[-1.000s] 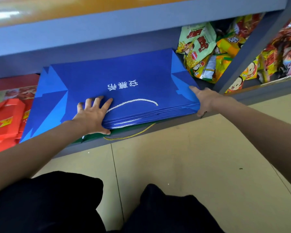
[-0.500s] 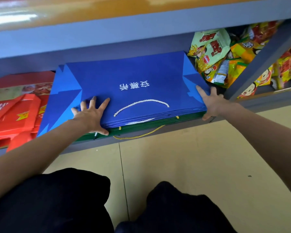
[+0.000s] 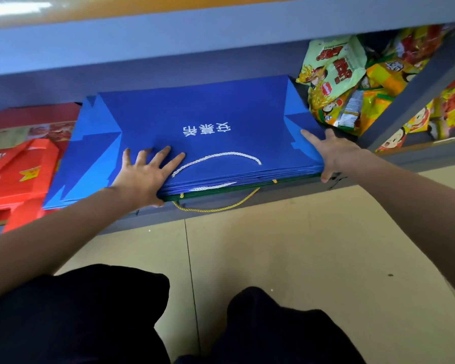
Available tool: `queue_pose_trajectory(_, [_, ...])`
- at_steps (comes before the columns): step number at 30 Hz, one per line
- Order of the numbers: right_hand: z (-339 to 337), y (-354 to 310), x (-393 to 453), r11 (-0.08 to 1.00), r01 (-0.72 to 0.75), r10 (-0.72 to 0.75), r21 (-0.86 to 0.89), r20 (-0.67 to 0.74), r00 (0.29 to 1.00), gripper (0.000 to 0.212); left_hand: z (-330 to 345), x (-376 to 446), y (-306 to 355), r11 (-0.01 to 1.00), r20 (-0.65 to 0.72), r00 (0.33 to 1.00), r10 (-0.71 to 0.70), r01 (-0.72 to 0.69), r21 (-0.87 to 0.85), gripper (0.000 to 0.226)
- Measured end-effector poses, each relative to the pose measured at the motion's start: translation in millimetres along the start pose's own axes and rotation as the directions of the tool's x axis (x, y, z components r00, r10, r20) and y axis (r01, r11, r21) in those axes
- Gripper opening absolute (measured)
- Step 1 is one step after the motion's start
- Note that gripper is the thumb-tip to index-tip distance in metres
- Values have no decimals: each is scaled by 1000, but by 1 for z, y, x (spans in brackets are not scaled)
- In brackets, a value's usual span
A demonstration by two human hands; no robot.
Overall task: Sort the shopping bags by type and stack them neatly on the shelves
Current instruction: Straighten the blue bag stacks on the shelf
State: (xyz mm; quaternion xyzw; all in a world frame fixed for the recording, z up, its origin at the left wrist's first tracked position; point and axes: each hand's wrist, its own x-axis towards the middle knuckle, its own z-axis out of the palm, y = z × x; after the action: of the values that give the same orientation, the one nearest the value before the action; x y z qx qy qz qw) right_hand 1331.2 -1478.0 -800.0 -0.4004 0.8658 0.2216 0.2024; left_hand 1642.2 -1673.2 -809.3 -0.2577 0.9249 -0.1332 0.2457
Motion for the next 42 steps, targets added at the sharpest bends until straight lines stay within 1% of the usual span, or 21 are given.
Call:
queue_pose_trajectory(3, [2,-3,-2,999,-35,34,-34,-12,999,129,2,0,0,1000,-12,1000,11,-11,1,111])
queue_pose_trajectory(5, [3,-8,-4,996,-32,29,-81,-34,999,128,2,2,-2,999,-6,1000,25,-25,-22,112])
queue_pose_trajectory(6, [0,-12,-6,994,-5,-1,-107,-55,999,127,2,2,-3,997,0,1000,24,-24,-67,114])
queue_pose_trajectory(8, [-7,-25,-10,983,109,-125,-149,-98,987,124,4,1,-8,979,20,1000,-4,8,-203,117])
queue_pose_trajectory(10, [-15,-47,-15,953,255,-275,-162,-122,954,122,8,-5,-17,951,55,996,-65,78,-298,119])
queue_pose_trajectory(12, [-23,-76,-22,920,373,-387,-119,-143,911,121,16,-16,-30,931,122,979,-166,197,-308,119])
queue_pose_trajectory(14, [-34,-108,-27,887,456,-462,-77,-163,872,119,25,-31,-45,878,216,931,-295,353,-323,119])
queue_pose_trajectory(16, [-44,-138,-31,858,509,-513,-68,-174,841,118,34,-47,-61,774,301,864,-405,499,-391,119])
queue_pose_trajectory(17, [-47,-151,-32,845,530,-533,-69,-180,827,117,39,-54,-69,729,319,839,-441,542,-419,118])
queue_pose_trajectory(18, [-50,-164,-34,833,549,-552,-70,-186,813,117,44,-59,-75,710,315,829,-461,558,-430,117])
queue_pose_trajectory(21, [-52,-197,-40,803,592,-593,-66,-182,784,115,57,-68,-88,723,250,855,-455,519,-457,112])
queue_pose_trajectory(24, [-50,-217,-42,796,597,-604,-95,-183,776,115,61,-71,-93,716,209,880,-427,470,-516,110])
queue_pose_trajectory(30, [-45,-220,-36,828,554,-560,-81,-156,814,113,62,-70,-95,749,64,947,-314,289,-596,103])
queue_pose_trajectory(32, [-46,-214,-33,842,537,-538,-52,-157,828,114,64,-69,-94,725,27,956,-292,240,-646,102])
queue_pose_trajectory(34, [-46,-213,-31,851,525,-523,-27,-152,839,116,65,-66,-92,680,14,959,-282,211,-702,102])
queue_pose_trajectory(36, [-45,-217,-30,849,528,-527,-40,-153,836,117,65,-64,-92,667,16,964,-265,195,-719,102])
queue_pose_trajectory(39, [-43,-226,-29,839,532,-544,-115,-148,826,118,66,-66,-92,646,28,967,-253,190,-740,100])
queue_pose_trajectory(41, [-42,-229,-29,828,530,-556,-180,-153,817,118,67,-67,-91,652,49,972,-231,192,-734,99])
queue_pose_trajectory(42, [-43,-229,-30,827,531,-558,-184,-156,815,117,66,-67,-89,663,74,976,-205,194,-723,99])
